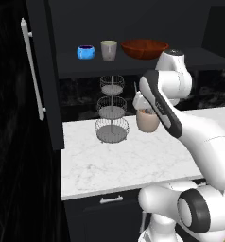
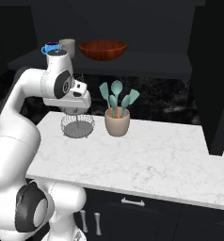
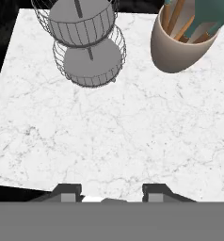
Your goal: Gather all objects into one cabinet and sort the glasses and bowls to opposite sides.
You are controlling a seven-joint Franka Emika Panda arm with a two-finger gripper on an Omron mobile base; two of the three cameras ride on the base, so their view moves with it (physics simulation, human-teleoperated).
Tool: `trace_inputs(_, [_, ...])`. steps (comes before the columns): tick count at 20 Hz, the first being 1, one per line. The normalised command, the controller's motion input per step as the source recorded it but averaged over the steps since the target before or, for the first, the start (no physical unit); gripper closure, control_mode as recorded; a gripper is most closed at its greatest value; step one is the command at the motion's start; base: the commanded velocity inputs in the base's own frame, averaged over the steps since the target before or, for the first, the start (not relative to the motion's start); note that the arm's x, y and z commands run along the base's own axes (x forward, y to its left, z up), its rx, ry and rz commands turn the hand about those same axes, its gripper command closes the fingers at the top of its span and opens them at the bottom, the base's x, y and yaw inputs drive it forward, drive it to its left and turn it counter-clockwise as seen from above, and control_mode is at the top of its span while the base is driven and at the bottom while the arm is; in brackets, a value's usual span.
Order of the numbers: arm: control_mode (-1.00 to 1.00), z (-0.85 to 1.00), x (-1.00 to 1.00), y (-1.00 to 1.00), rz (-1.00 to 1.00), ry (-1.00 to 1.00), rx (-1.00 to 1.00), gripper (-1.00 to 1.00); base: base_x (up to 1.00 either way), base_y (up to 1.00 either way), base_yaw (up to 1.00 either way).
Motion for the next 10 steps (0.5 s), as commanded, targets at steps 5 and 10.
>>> trace_inputs(5, [-1.00,-0.03,-0.21,-0.12,0.00,-0.05,0.00,-1.00,0.00,0.00,0.00])
trace_inputs(10, [-1.00,0.32,-0.28,-0.19,-0.02,-0.24,-0.04,-1.00,0.00,0.00,0.00])
